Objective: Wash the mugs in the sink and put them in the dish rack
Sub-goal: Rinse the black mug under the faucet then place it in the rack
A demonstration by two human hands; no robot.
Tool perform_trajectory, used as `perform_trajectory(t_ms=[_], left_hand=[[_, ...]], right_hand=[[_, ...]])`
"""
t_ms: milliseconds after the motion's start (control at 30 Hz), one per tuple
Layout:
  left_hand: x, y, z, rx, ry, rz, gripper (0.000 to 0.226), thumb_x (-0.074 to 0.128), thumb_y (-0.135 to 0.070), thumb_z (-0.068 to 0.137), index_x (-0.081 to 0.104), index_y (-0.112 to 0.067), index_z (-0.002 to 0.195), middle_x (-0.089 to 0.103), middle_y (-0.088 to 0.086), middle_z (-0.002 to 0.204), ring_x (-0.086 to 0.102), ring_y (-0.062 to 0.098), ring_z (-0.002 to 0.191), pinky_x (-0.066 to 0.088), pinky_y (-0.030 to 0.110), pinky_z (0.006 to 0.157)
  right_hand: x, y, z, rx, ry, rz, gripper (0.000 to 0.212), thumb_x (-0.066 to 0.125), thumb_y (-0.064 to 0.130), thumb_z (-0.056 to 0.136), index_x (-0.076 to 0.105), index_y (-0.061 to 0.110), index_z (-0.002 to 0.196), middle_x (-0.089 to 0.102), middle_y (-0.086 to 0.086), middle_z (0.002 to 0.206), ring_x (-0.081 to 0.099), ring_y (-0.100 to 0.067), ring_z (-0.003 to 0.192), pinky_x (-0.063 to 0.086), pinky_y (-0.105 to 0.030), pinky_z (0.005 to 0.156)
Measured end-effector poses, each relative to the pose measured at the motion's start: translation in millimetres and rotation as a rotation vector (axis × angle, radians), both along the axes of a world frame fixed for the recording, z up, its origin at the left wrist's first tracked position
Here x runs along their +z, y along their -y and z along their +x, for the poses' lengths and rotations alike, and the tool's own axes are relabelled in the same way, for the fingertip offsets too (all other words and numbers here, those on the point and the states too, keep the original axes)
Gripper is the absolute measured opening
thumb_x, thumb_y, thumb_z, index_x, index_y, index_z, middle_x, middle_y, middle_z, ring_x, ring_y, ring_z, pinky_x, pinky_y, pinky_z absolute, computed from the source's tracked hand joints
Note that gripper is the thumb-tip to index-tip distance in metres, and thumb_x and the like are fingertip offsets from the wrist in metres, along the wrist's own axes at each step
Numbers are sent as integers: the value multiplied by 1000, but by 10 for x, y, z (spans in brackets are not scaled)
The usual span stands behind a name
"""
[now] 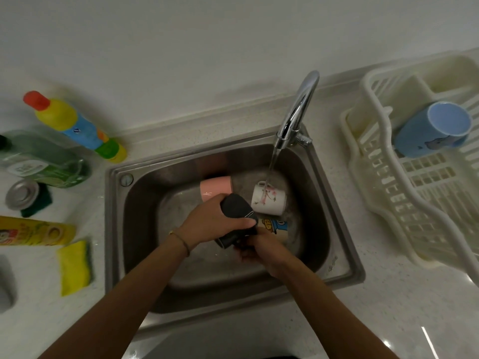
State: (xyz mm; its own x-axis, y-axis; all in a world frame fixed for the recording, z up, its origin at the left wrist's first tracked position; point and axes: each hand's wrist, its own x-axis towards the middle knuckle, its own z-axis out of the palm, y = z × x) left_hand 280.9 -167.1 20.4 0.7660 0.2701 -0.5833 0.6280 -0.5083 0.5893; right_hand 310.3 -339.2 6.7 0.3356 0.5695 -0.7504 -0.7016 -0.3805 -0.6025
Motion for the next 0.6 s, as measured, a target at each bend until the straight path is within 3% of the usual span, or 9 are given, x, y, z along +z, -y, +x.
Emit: perform_trajectory(t_ms=[100,167,233,333,400,467,533,600], left_hand=[[40,11,157,5,1,-121,63,72,-71,75,56,-31,120,65,-8,104,66,6,85,49,15,58],[51,84,288,23,52,-179,47,61,-69,86,63,-31,113,70,-1,104,68,8,84,50,16,62],[18,206,445,2,158,-55,46,46,-71,96,67,-32,108,71,1,107,66,10,89,51,23,75],[-37,456,634,-19,272,189,52,32,-63,104,64,-27,123,71,0,104,66,16,94,51,32,84],[-93,582,674,-8,360,239,53,32,-67,102,59,-27,124,68,-1,103,66,17,94,53,34,82],[-127,667,682,-82,389,347,69,37,-79,92,50,-27,135,64,0,113,64,18,98,55,37,82],[-133,700,711,-161,372,531,84,36,-86,85,45,-25,142,63,3,117,63,21,101,52,43,92],[-110,674,798,-204,371,574,82,32,-86,86,49,-25,138,69,1,111,64,21,103,42,46,103]], right_hand=[[50,77,53,-118,-13,-8,16,48,5,100,63,6,105,69,-9,76,65,-17,66,55,-29,65],[64,123,110,-186,7,-53,17,48,5,99,62,7,109,70,-9,76,67,-15,64,54,-26,60],[79,138,170,-269,8,-101,21,47,7,100,61,7,115,73,-9,81,70,-14,64,54,-25,56],[120,147,297,-373,53,-100,23,46,11,101,63,9,116,75,-12,86,71,-16,68,55,-25,58],[146,160,405,-404,129,-100,24,45,16,101,65,13,114,76,-11,86,71,-17,69,55,-28,61],[158,161,509,-419,162,-119,26,43,20,103,67,13,110,76,-9,81,69,-16,65,54,-30,59],[172,159,580,-414,170,-125,26,40,16,102,66,10,106,73,-7,73,66,-16,59,51,-31,55],[185,149,617,-400,158,-112,25,40,5,96,64,6,101,69,-7,67,63,-16,56,48,-31,54]])
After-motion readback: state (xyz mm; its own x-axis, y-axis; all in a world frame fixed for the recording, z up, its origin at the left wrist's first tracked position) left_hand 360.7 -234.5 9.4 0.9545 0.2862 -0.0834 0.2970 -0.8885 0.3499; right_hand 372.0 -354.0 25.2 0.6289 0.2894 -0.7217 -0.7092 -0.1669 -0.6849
